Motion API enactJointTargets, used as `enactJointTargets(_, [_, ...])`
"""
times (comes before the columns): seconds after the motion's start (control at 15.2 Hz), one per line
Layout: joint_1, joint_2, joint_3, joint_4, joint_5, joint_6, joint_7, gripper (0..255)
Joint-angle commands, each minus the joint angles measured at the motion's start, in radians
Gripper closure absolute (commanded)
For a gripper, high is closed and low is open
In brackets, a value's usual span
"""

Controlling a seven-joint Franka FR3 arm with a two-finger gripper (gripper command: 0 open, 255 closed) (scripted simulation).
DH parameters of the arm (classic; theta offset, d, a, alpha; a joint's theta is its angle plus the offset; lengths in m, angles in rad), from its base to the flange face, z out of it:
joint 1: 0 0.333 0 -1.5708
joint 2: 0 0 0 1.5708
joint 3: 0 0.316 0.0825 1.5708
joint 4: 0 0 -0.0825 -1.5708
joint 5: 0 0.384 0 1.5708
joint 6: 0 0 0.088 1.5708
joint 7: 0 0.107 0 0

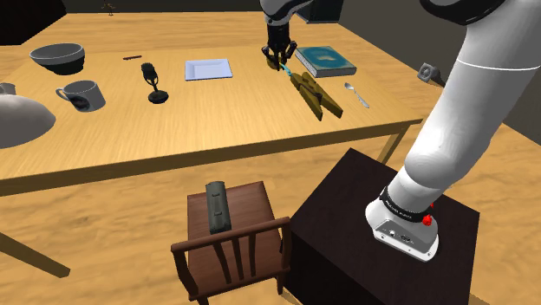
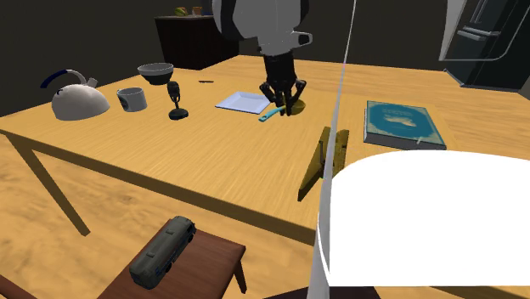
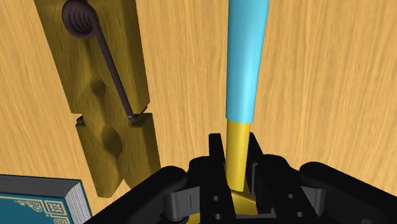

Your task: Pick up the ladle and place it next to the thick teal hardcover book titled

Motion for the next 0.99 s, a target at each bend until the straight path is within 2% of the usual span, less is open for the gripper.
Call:
enactJointTargets(0.0, [-0.025,-0.022,-0.016,-0.034,0.003,0.02,-0.04,255])
enactJointTargets(0.46, [-0.116,-0.067,-0.083,-0.1,0.013,0.068,-0.195,255])
enactJointTargets(0.92, [-0.205,-0.068,-0.154,-0.106,0.028,0.102,-0.357,255])
